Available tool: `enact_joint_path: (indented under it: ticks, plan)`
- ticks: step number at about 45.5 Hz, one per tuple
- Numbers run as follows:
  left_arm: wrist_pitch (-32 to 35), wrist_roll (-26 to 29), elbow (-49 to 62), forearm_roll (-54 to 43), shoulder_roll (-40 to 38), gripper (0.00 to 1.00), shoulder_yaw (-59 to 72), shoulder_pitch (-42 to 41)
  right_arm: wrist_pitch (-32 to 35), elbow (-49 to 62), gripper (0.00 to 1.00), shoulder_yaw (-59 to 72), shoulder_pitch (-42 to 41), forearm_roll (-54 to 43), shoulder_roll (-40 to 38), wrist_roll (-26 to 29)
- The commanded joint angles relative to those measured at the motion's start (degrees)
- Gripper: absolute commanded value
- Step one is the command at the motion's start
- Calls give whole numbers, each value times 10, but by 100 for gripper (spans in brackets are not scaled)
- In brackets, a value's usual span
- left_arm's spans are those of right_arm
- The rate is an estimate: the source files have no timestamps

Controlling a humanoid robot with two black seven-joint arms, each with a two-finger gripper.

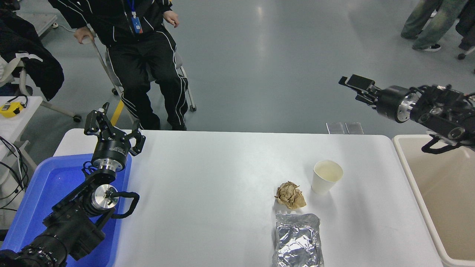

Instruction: Dispose of the paper cup in the dustbin

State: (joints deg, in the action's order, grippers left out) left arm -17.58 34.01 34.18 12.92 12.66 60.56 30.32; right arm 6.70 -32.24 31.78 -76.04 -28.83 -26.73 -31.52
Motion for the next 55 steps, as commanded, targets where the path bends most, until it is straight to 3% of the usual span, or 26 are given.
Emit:
enact_joint_path:
  ticks: [1,15,24,40,55]
  plan:
    - [0,0,0,0,0,100,0,0,24,-3,99,98,-53,-221,40,0]
    - [0,0,0,0,0,100,0,0,23,2,99,192,-11,-282,137,-2]
    - [0,0,0,0,0,100,0,0,12,14,99,189,54,-285,133,-2]
    - [0,0,0,0,0,100,0,0,-11,47,98,188,77,-279,112,-2]
    - [0,0,0,0,0,100,0,0,-25,119,76,181,111,-252,113,-12]
